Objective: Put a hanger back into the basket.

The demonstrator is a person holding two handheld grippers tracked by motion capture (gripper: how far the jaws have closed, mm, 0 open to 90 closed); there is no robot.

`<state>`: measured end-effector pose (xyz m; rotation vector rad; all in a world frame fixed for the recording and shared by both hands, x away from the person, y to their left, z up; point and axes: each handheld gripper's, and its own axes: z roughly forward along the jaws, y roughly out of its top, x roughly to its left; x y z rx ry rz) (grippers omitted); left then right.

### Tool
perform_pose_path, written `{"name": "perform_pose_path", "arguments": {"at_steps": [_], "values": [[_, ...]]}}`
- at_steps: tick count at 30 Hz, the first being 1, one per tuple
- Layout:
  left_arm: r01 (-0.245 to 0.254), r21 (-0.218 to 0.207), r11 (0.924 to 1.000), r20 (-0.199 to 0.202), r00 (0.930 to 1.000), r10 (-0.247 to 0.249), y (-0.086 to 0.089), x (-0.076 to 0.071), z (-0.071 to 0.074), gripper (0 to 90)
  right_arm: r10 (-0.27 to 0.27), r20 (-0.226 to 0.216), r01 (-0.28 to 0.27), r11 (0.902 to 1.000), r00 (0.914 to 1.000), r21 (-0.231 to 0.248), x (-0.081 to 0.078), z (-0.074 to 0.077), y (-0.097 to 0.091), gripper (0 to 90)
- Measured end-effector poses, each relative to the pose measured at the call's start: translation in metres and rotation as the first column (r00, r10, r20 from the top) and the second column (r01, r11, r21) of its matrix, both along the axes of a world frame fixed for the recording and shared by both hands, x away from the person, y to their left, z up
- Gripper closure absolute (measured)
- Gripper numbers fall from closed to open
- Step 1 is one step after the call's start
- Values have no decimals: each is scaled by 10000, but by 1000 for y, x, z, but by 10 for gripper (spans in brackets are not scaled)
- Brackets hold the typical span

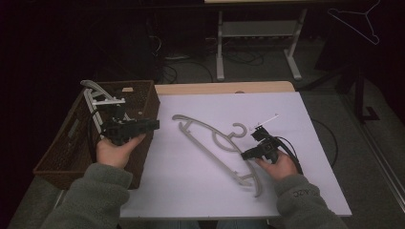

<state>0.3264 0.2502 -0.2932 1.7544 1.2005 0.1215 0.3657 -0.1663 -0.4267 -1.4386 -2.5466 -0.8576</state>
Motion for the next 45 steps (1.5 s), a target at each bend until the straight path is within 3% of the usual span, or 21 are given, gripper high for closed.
{"name": "perform_pose_path", "arguments": {"at_steps": [3,6,8,17,27,30,37,38,45], "values": [[135,-22,9999,-89,9999,-136,-6,-1,-4,470,99,-188,-104,9996,9998,-263,0,-3,4,730],[273,-82,9996,-157,9995,-275,-14,-1,-11,464,-55,-57,52,9985,10000,-543,-2,-4,7,780],[372,-105,9993,-248,9990,-375,-20,-2,-17,455,-756,-524,740,9967,9958,-319,-2,-4,5,804],[1006,-232,9947,-883,9908,-1022,-57,-5,-55,447,-1161,-541,1152,9932,9918,-189,-5,-4,4,815],[1320,-332,9907,-1770,9748,-1358,-84,-2,-92,440,-1510,-616,1568,9823,9866,1024,-10,3,-11,823],[1401,-314,9896,-1935,9705,-1436,-88,-2,-99,436,-1424,-503,1470,9836,9885,1041,-11,4,-12,823],[1462,-445,9883,-2515,9557,-1527,-101,1,-121,432,-1442,-682,1535,9750,9872,1604,-15,10,-15,826],[1305,-498,9902,-2538,9572,-1390,-103,1,-123,432,-1480,-663,1579,9698,9868,1858,-15,12,-18,826],[1103,-732,9912,-2727,9538,-1263,-106,4,-130,432,-1634,-645,1737,9606,9844,2169,-19,16,-21,826]]}}
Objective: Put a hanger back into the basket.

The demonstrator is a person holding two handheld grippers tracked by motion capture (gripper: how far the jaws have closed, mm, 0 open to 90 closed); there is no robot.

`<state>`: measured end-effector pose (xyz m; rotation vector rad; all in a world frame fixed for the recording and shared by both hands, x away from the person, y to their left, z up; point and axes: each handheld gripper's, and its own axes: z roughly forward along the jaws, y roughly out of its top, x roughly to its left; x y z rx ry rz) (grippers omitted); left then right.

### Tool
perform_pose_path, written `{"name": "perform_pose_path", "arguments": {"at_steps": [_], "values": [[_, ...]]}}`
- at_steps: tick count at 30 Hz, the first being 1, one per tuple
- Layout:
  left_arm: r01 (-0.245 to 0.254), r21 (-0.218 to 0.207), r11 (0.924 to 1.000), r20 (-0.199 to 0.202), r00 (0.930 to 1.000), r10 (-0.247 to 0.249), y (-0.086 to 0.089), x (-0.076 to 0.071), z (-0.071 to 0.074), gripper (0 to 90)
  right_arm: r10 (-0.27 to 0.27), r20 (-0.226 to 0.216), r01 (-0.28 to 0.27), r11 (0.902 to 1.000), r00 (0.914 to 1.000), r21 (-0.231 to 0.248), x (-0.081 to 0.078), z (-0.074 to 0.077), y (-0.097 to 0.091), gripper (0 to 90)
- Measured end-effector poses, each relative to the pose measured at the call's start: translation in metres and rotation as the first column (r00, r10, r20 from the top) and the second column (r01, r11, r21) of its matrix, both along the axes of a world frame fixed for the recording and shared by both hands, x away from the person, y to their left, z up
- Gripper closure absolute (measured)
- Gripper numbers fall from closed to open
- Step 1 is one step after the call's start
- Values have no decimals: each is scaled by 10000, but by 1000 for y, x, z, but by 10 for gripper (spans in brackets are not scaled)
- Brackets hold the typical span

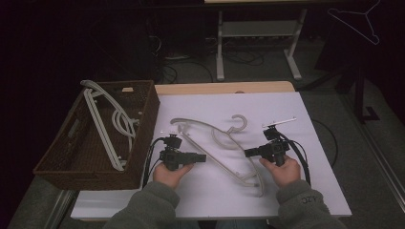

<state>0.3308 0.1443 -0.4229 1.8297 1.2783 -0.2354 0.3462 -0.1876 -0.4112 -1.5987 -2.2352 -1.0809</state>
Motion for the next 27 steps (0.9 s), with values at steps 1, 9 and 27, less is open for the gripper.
{"name": "perform_pose_path", "arguments": {"at_steps": [1,9,27], "values": [[25,-33,10000,-59,10000,-25,-1,1,-2,432,0,0,0,10000,10000,0,0,0,0,826],[52,-482,9988,-872,9961,-94,-15,6,-20,440,-8,14,8,9996,10000,292,-3,1,-1,826],[-514,-1038,9933,-1078,9934,401,-18,14,-24,597,-55,395,51,9999,9992,105,-19,-7,1,824]]}}
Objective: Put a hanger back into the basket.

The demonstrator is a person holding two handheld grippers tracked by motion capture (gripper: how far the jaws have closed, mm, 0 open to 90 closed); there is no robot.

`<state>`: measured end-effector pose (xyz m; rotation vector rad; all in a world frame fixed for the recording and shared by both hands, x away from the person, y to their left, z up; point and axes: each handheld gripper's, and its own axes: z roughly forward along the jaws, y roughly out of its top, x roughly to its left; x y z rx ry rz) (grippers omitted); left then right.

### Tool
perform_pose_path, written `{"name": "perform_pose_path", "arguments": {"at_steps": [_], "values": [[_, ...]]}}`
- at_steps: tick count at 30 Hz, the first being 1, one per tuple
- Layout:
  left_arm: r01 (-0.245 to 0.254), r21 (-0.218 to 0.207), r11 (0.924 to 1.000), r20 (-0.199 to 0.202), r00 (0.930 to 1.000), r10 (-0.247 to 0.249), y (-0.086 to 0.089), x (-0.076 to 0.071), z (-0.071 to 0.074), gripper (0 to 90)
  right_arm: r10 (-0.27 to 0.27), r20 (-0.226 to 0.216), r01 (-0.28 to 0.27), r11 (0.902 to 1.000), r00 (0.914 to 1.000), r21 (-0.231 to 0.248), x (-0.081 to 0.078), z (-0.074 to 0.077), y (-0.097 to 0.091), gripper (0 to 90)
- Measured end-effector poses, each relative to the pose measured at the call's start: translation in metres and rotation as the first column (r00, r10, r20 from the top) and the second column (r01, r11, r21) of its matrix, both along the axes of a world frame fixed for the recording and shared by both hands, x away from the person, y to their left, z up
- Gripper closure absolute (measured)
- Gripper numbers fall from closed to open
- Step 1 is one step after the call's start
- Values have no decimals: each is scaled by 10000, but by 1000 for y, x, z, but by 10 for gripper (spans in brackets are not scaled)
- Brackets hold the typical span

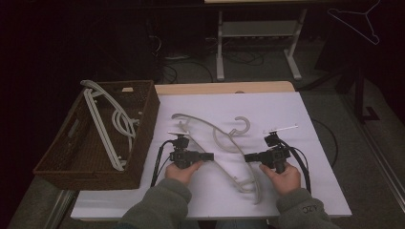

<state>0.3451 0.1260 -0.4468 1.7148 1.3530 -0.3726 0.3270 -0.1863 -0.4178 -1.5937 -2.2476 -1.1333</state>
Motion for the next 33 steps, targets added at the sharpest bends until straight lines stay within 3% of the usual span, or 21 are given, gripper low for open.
{"name": "perform_pose_path", "arguments": {"at_steps": [2,6,8,16,18,20,21,22,23,25,27,28,29,30,31,32,33], "values": [[-76,81,9999,186,9998,75,1,0,2,667,-57,-36,58,10000,10000,36,-1,-1,0,823],[-132,-33,9999,209,9997,133,3,0,5,704,-104,-137,106,9999,9999,113,-2,-1,-2,823],[-238,-218,9995,216,9995,242,4,0,6,711,-2,44,1,9999,10000,125,-2,0,-3,822],[-349,-881,9955,181,9992,366,4,3,9,736,-141,-352,162,9982,9993,584,-4,-1,-7,821],[-319,-879,9956,229,9992,341,4,3,11,736,-89,-343,107,9985,9994,544,-4,-1,-8,830],[-310,-1278,9913,221,9992,341,4,4,13,741,-80,-160,86,9992,9998,385,-4,-1,-7,837],[-335,-1090,9935,286,9989,368,3,4,16,735,-27,-224,31,9998,9997,178,-4,-1,-5,880],[-305,-737,9968,378,9987,334,1,5,19,771,181,-211,-169,9982,9996,568,-5,-3,-5,900],[-162,-783,9968,600,9980,209,1,4,19,846,142,-231,-124,9972,9996,731,-5,-3,-3,900],[-91,-866,9962,469,9988,132,-1,6,20,855,409,164,-412,9990,9990,192,-7,0,6,900],[-75,-683,9976,183,9998,87,-2,8,16,793,556,8,-556,9984,9985,-107,-6,-3,12,899],[-54,-558,9984,213,9998,66,-3,8,15,779,503,178,-490,9966,9986,-662,-6,-2,14,897],[-84,-512,9987,139,9999,91,-3,8,14,768,483,659,-381,9884,9967,-1472,-5,0,13,894],[-69,-528,9986,124,9999,75,-4,8,13,754,281,905,-109,9826,9955,-1852,-4,3,10,870],[-44,-483,9988,148,9999,51,-5,7,13,753,185,982,-8,9842,9950,-1768,-1,4,6,742],[-45,-439,9990,172,9998,53,-6,7,13,749,36,845,111,9848,9964,-1736,4,4,3,708],[-19,-395,9992,209,9998,27,-5,7,13,737,27,731,127,9778,9973,-2093,12,-1,5,689]]}}
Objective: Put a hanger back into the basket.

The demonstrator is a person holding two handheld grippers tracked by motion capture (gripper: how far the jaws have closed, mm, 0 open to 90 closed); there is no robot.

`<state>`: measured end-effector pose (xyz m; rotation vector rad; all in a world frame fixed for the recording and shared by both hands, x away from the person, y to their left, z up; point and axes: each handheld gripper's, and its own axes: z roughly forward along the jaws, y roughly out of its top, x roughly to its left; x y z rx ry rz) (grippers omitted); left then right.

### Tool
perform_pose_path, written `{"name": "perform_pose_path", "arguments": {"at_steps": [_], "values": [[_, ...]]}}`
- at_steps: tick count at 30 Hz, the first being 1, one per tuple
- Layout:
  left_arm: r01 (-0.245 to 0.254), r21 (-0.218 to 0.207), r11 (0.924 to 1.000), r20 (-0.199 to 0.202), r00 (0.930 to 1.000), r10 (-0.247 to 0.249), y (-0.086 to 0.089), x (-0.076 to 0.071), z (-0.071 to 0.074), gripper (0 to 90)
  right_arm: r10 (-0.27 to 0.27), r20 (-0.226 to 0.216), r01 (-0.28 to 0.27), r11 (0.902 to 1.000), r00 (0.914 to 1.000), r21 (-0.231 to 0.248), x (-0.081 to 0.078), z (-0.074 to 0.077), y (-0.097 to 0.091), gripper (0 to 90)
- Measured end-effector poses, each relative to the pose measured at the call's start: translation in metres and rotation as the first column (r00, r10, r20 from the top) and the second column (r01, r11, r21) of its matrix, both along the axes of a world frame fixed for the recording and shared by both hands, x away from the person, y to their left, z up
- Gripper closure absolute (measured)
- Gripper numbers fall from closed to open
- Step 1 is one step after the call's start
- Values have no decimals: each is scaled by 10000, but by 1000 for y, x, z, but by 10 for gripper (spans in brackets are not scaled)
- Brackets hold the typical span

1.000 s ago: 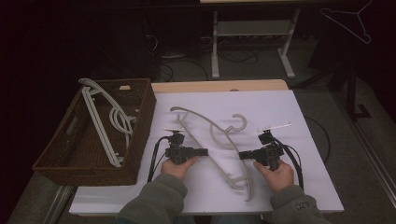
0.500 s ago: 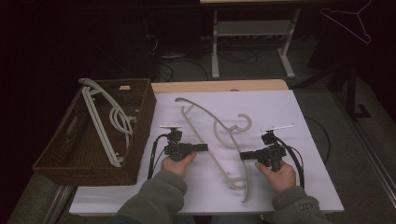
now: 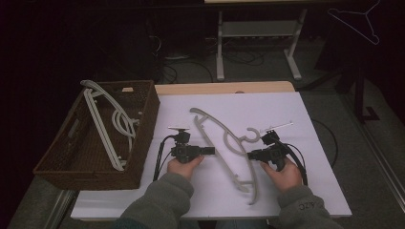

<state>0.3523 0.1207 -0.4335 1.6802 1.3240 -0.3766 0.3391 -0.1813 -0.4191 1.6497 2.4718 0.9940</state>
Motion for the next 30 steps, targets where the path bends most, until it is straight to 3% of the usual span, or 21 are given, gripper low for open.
{"name": "perform_pose_path", "arguments": {"at_steps": [4,5,6,7,9,12,16,21,22,24,26,28,30], "values": [[33,203,9998,84,10000,-35,3,0,2,724,170,-162,-174,9995,9997,-251,11,-8,8,650],[7,191,9998,61,10000,-8,4,1,2,723,231,-430,-250,9987,9988,-449,15,-10,14,636],[-30,245,9997,51,10000,29,6,1,2,715,458,-299,-486,9935,9985,-1030,17,-11,24,654],[-25,265,9996,55,10000,23,7,1,2,715,458,-299,-486,9935,9985,-1030,17,-11,24,654],[-120,223,9997,5,9999,120,8,2,1,694,771,-59,-770,9823,9970,-1706,17,-10,30,751],[-2,281,9996,-225,9997,8,6,1,-5,638,208,-655,-282,9931,9976,-1137,20,-9,24,793],[77,341,9994,-555,9984,-58,4,0,-15,598,-27,-1089,11,9999,9941,-146,18,-11,14,811],[89,294,9995,-698,9975,-69,2,-1,-17,630,-103,-1073,126,9997,9942,205,16,-11,11,812],[236,134,9996,-943,9953,-223,2,-2,-18,644,-122,-1140,154,9995,9934,272,16,-11,10,813],[201,322,9993,-755,9970,-176,2,-5,-16,637,-157,-1212,209,9989,9925,411,17,-10,8,813],[57,290,9996,-958,9954,-29,4,-7,-17,626,-175,-1229,235,9986,9923,474,17,-12,8,813],[167,559,9983,-1145,9934,-102,3,-8,-21,605,-248,-1226,315,9981,9921,533,17,-13,7,812],[12,230,9997,-1241,9923,16,2,-7,-23,594,-178,-1176,244,9982,9929,547,17,-14,6,813]]}}
